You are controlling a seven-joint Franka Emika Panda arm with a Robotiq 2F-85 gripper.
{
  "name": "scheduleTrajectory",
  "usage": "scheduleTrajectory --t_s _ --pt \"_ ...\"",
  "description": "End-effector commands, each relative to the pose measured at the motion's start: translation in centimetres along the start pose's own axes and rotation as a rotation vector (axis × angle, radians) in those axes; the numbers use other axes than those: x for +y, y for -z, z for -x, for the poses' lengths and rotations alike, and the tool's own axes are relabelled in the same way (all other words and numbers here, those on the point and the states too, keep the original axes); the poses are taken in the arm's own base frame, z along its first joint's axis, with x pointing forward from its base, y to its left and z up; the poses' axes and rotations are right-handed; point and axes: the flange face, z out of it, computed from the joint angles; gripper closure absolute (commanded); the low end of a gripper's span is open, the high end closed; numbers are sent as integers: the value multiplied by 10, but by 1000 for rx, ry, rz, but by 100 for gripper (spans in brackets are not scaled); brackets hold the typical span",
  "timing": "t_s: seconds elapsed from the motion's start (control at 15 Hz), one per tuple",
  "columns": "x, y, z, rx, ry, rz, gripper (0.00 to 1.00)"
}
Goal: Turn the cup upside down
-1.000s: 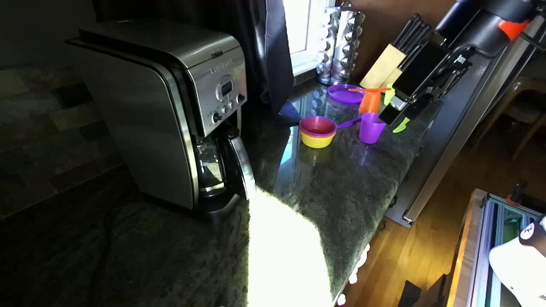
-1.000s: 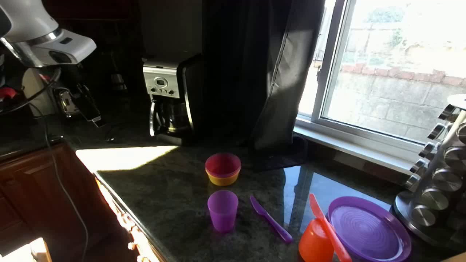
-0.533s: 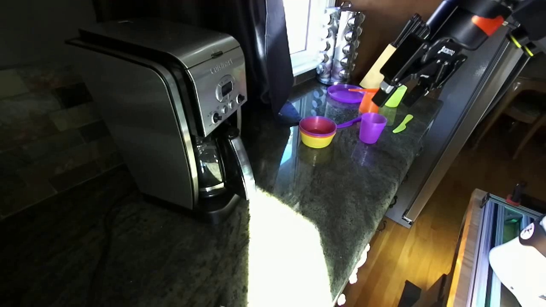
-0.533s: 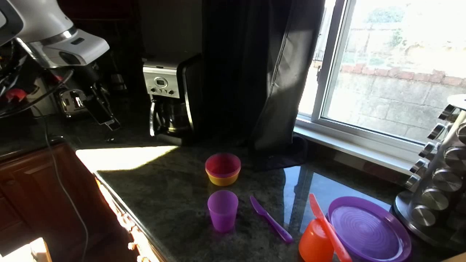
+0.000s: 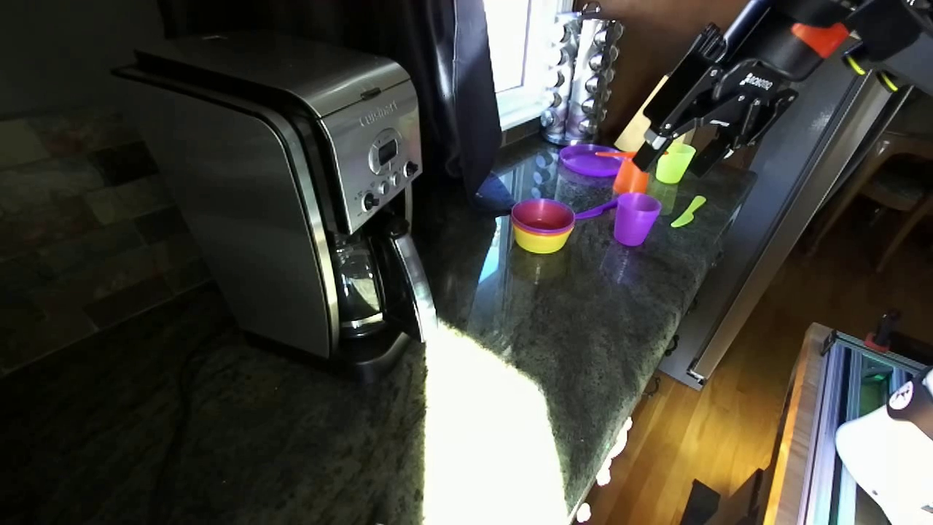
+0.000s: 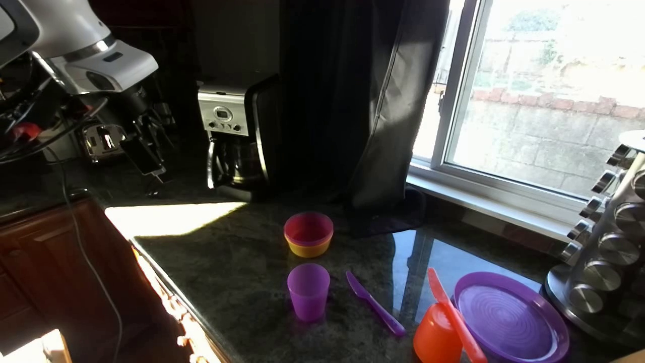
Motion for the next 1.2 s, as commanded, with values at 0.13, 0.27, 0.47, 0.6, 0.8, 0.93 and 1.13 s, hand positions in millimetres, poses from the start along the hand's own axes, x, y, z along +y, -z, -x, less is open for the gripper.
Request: scheduleTrajectory --t_s 0.13,0.27,0.47,0.6,0.8,0.93,1.13 --pt "71 -28 -63 38 -278 119 0" --pt "97 -38 -82 31 -377 167 0" --pt "132 -58 -107 15 -522 241 0" --pt "150 -70 -120 -12 -617 292 0" --pt "169 -87 -136 -87 -746 339 0" --pt "177 -95 -144 -118 -755 323 0" --pt "188 -102 -159 -140 -743 281 0"
